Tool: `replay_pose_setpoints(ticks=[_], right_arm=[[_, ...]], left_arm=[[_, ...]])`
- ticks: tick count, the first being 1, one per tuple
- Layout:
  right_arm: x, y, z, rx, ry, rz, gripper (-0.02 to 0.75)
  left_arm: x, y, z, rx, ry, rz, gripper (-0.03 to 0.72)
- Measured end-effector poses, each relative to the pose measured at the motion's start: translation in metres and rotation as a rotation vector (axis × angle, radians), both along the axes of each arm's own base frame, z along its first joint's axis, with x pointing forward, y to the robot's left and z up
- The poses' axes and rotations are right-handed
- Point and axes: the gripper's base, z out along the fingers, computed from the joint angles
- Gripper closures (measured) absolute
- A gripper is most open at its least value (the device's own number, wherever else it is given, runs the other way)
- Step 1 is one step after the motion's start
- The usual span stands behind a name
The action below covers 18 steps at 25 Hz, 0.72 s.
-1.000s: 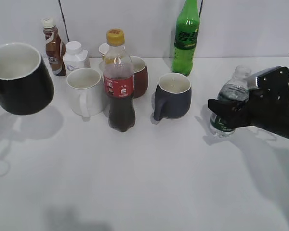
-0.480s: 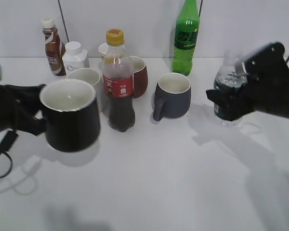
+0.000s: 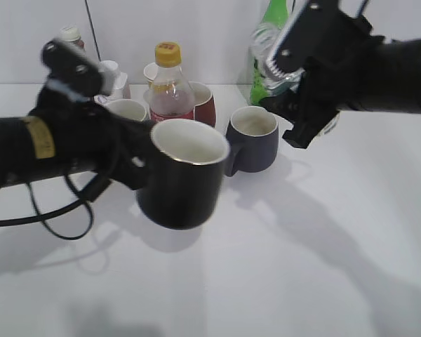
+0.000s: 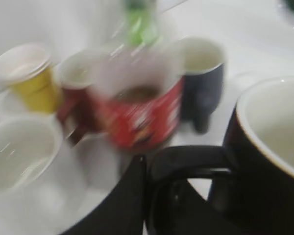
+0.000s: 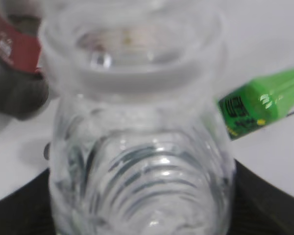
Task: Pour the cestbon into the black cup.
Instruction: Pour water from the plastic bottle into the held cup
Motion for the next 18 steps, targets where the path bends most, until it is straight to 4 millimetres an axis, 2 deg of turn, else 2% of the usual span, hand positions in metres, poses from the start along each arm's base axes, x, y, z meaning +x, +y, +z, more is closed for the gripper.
replay_pose_setpoints(ticks=[4,7,12,18], right_arm=[[-0.004,0.016,0.011,-0.141,-0.039,0.066,0.237],[-0.007,0.023,0.015,-0.223,-0.083,0.12,0.237],[-0.015,0.032,0.014,-0.39,-0.172,0.232,0.237],[-0.016,0.035,0.016,-0.5,-0.258,0.306,0.237]], left_arm=[[-0.004,-0.019,0.01,0.015,-0.004,-0.05,0.643],[-0.003,-0.025,0.016,0.021,-0.008,-0.059,0.643],[0.0,-0.027,0.021,0.003,-0.001,-0.04,0.643],[0.001,-0.027,0.021,-0.001,0.004,-0.033,0.643]])
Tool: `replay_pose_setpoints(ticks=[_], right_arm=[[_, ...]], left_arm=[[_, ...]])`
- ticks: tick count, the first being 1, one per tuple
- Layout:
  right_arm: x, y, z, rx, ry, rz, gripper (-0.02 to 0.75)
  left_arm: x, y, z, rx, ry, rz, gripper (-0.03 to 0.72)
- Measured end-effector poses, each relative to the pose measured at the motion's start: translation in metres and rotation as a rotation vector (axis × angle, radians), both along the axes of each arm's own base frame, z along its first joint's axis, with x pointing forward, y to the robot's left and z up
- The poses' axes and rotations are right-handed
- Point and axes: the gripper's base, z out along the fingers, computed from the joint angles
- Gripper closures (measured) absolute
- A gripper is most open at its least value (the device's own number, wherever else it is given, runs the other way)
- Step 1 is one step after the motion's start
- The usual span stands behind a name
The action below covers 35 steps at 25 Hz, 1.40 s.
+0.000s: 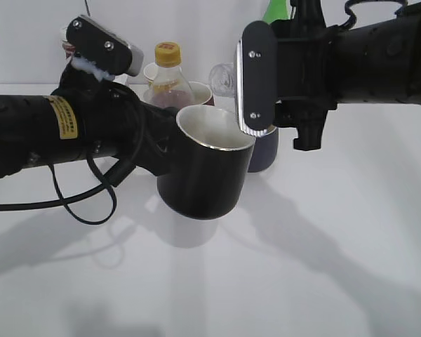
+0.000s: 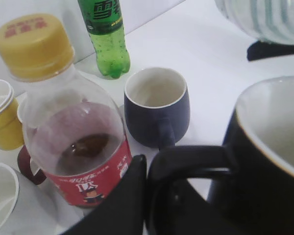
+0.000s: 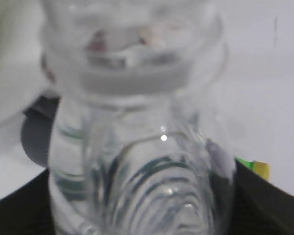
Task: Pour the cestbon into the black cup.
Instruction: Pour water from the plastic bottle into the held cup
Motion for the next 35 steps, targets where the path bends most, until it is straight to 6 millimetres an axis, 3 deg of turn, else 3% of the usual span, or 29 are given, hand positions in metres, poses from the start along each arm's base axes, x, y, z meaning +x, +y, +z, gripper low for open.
replay_pose_setpoints(ticks=[12,24,35], right_arm=[[0.0026,-0.002,0.0019,-0.217,-0.165,0.124,0.237],[0.0028,-0.0017,0.0025,-0.244,-0.19,0.145,0.237],[-0.0013,0.0028,0.0008,0.233,0.15,-0.13,0.237]], left_arm=[[0.0002,-0.0006,0.0012,-0.012,-0.008,-0.001,0.643],[0.0002,-0.0005,0.0011,-0.012,-0.007,-0.001,0.643],[-0.0014,0.0008,0.0067,-0.02,-0.02,-0.001,0.643]])
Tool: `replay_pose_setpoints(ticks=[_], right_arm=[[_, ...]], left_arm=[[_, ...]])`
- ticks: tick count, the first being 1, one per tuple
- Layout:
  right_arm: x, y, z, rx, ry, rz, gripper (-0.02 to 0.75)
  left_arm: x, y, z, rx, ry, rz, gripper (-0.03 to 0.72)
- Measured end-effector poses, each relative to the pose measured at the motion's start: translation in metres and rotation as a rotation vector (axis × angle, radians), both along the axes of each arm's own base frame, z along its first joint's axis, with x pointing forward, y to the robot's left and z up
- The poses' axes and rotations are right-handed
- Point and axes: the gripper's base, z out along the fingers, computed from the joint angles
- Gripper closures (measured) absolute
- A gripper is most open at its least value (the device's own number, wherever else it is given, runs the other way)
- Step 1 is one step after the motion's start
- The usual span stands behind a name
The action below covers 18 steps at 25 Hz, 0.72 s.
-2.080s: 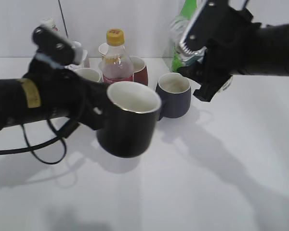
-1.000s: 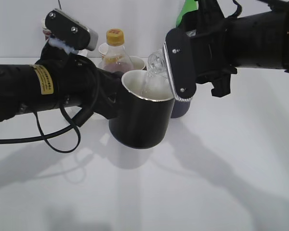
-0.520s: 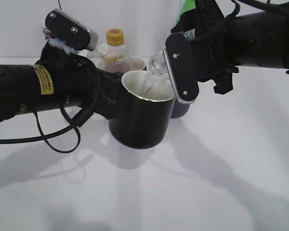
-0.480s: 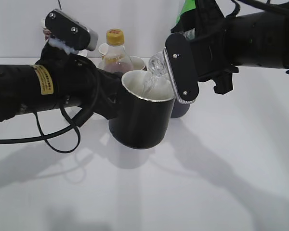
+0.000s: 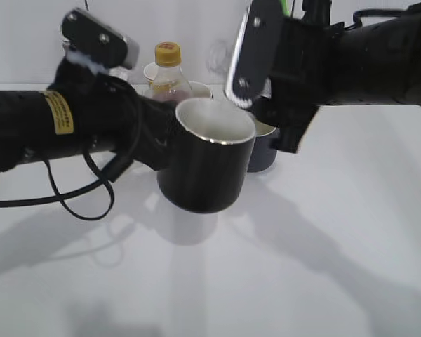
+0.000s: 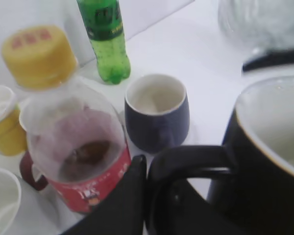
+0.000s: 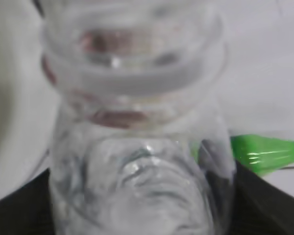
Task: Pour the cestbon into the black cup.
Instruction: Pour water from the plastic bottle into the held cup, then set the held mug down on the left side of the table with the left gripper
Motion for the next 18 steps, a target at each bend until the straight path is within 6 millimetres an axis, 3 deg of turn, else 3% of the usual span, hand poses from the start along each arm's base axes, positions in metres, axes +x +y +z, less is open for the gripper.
replay_pose_setpoints(ticks=[4,8,10,13,18], right_arm=[[-0.001,0.005,0.008,0.267,0.114,-0.086,0.237],[0.003,-0.007,0.023,0.566,0.165,-0.175,0.237],[0.006,-0.022,0.026,0.651,0.169,-0.224,0.237],[0.01,-0.056,0.015,0.734,0.191,-0.338,0.237],[0.01,-0.108,-0.025,0.833,0.236,-0.52,0.237]], left_arm=[[-0.004,0.005,0.012,-0.013,-0.029,0.003,0.643],[-0.011,0.018,0.023,-0.077,-0.083,0.02,0.643],[-0.017,0.029,0.024,-0.113,-0.108,0.037,0.643],[-0.024,0.052,0.024,-0.156,-0.142,0.097,0.643],[-0.025,0.104,0.018,-0.207,-0.201,0.329,0.643]])
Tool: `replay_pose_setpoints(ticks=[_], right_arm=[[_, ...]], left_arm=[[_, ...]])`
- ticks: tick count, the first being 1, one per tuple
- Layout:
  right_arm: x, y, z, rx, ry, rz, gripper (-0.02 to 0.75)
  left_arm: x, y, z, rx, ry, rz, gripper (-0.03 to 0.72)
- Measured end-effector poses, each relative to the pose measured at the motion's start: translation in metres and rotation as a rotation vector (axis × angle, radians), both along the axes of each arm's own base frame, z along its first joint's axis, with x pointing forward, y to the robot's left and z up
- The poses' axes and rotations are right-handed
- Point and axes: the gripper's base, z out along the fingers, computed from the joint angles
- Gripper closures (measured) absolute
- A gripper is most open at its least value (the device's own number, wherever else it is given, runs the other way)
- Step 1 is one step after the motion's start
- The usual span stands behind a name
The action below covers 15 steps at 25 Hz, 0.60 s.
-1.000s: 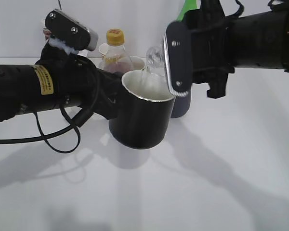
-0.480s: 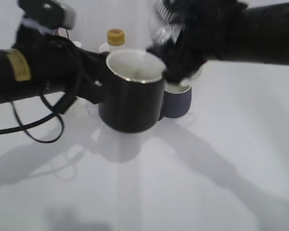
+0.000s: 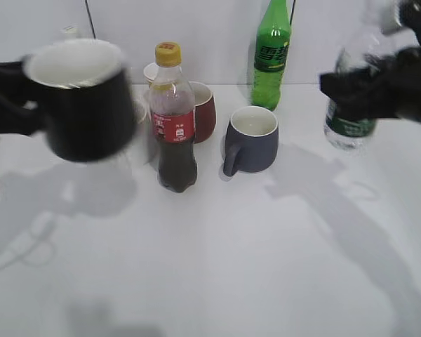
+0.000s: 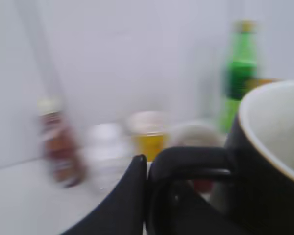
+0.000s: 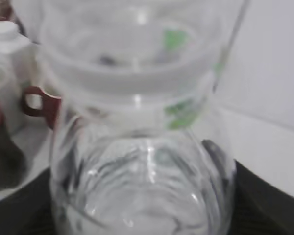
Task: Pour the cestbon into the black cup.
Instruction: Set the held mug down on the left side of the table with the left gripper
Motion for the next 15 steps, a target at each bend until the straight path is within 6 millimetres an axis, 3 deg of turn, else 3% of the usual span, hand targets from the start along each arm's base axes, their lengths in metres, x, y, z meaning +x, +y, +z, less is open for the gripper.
replay_pose_setpoints(ticks=[5,9,15], right_arm=[[0.01,-0.018,-0.029,0.055,0.009,-0.07,0.237],[0.026,-0.021,-0.048,0.1,-0.068,-0.115,0.237],[0.039,-0.02,-0.088,0.142,-0.091,-0.146,0.237]], left_arm=[[0.018,0.053,-0.021,-0.039,-0.011,0.284,0.643],[0.039,0.082,-0.047,-0.033,-0.022,0.414,0.643],[0.056,0.093,-0.101,-0.008,0.038,0.462,0.643]])
